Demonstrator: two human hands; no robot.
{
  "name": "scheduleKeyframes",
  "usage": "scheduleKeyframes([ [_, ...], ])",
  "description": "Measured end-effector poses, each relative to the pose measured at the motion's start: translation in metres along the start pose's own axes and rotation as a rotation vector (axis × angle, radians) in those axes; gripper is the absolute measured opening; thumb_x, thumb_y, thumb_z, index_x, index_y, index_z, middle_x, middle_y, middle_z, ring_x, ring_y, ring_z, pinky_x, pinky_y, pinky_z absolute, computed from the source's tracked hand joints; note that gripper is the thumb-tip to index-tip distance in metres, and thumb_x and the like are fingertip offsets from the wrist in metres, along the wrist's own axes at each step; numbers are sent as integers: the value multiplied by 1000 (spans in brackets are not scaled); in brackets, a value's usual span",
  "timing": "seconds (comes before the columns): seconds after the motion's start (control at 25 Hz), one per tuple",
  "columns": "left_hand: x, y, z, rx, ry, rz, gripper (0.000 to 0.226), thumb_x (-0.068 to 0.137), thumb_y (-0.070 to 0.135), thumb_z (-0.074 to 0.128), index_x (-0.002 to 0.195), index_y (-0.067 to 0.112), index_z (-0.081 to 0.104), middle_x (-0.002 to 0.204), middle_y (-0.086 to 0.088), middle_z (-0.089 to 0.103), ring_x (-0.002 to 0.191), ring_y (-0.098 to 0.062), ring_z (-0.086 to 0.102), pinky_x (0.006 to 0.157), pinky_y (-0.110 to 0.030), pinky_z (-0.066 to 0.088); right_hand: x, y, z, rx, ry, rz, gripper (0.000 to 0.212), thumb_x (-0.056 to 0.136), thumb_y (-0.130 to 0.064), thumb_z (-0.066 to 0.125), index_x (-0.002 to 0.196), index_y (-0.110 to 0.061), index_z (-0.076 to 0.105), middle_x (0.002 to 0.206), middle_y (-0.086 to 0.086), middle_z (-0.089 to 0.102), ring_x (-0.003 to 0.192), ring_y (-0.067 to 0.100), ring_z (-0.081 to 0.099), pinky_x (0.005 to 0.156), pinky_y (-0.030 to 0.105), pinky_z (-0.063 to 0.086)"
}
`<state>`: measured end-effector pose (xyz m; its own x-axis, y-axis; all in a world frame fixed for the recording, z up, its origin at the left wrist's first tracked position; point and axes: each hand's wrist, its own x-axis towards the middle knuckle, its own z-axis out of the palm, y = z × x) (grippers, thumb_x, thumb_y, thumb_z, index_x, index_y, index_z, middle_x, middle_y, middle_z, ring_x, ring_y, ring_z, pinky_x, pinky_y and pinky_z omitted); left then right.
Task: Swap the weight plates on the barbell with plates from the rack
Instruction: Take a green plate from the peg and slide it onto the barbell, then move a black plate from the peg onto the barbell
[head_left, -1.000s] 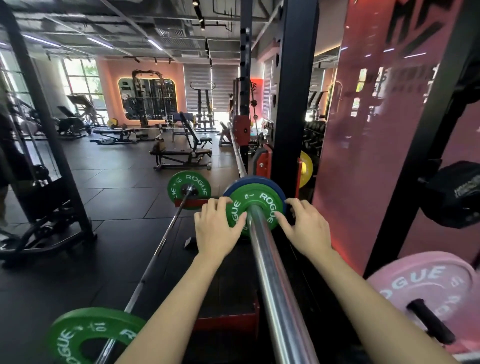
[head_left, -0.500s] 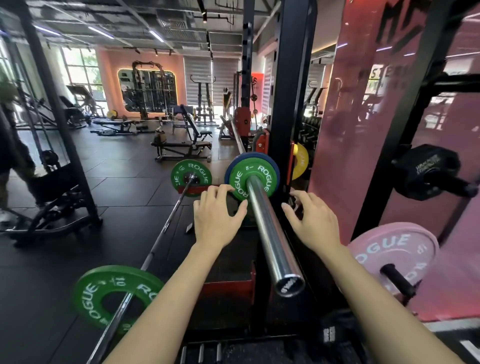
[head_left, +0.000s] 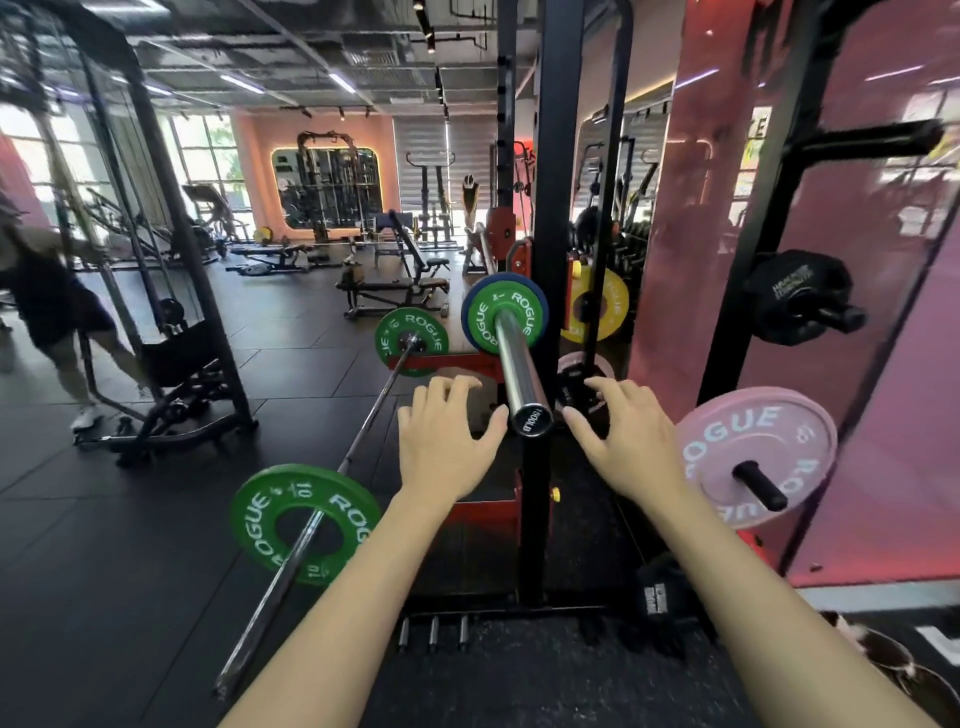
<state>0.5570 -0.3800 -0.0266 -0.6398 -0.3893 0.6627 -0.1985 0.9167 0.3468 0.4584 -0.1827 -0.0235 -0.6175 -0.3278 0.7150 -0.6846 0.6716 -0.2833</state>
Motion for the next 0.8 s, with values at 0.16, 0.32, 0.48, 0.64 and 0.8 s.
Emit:
scheduleKeyframes([
  [0.16,-18,25,-25,-61,1,57,44,90,62,45,117,29,56,112,6,56,105,-20,48,87,-40,38,-24,-3,-43,-54,24,26,44,89,-53,55,119,-21,57,103,0,59,99,25,52,72,41,49],
  [0.32,-25,64,-38,-201,10,180,42,91,58,51,118,27,57,110,5,56,103,-20,50,87,-41,42,-48,3,-90,-133,56,88,46,91,-53,55,124,-21,56,108,1,59,102,25,51,75,40,47],
  [0.48,-43,111,-35,-254,-49,265,43,91,57,53,121,25,57,112,3,57,108,-23,50,89,-43,43,-81,19,-142,-225,55,199,51,90,-52,55,127,-18,56,117,6,61,111,28,52,86,42,46],
  [0.64,-72,167,-15,-322,-138,322,50,90,60,52,126,25,56,116,1,55,111,-24,48,91,-44,42,-123,50,-194,-420,80,327,56,88,-56,52,130,-19,53,118,6,59,108,28,48,84,41,44],
  [0.8,-93,247,15,-340,-209,448,53,90,61,49,128,24,54,120,0,55,110,-25,47,90,-44,40,-154,103,-243,-568,132,439,61,88,-61,45,135,-21,47,125,5,54,112,27,45,88,43,42],
])
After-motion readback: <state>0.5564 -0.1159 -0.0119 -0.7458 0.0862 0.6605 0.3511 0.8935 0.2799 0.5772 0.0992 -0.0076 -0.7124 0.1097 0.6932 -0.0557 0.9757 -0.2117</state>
